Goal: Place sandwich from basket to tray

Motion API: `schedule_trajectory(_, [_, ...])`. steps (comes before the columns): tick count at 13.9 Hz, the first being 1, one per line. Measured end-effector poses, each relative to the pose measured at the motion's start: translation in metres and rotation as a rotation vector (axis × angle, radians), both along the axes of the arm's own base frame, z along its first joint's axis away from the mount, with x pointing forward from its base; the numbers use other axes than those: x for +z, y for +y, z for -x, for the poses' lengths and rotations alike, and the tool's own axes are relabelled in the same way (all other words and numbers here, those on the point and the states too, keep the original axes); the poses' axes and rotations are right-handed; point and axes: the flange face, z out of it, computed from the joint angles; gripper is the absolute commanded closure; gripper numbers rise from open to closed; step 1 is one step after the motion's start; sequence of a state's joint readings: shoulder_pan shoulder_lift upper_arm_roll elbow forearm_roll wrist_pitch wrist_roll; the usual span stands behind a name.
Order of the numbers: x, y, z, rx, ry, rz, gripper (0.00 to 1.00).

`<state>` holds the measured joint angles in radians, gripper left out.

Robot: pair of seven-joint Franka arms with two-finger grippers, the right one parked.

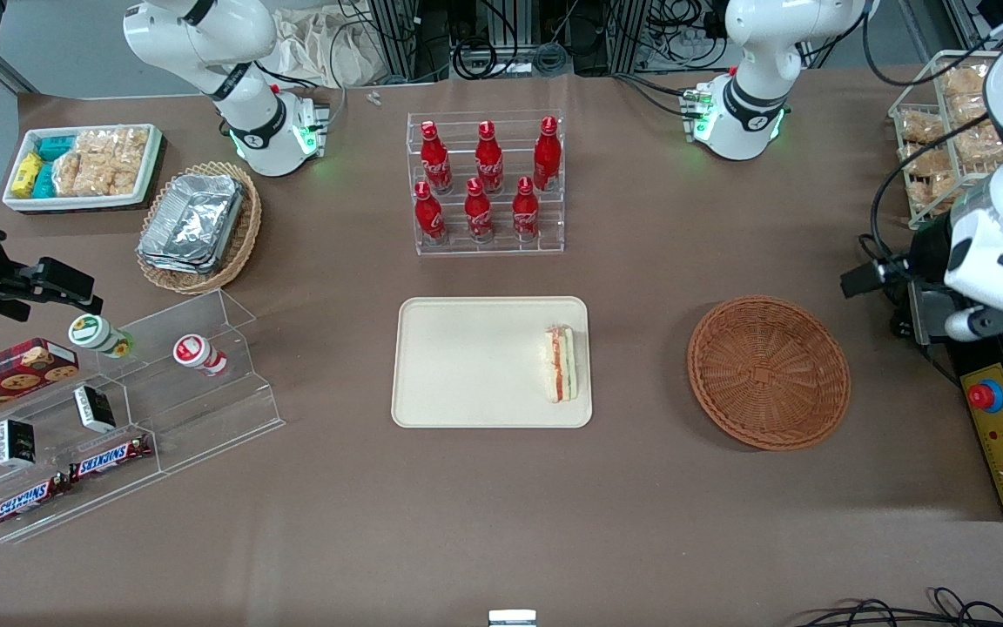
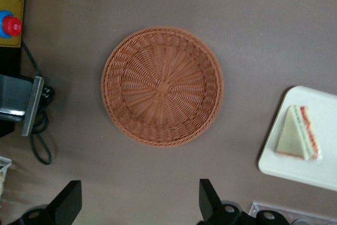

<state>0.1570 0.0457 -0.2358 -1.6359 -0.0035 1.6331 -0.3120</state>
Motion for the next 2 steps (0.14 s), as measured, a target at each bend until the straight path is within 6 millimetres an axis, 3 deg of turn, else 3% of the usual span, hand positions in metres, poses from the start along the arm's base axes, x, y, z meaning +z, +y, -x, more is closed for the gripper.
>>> schedule_trajectory(2, [0.0041,0.0032,0.0062,-0.073,-0.005,-0.001,0.0])
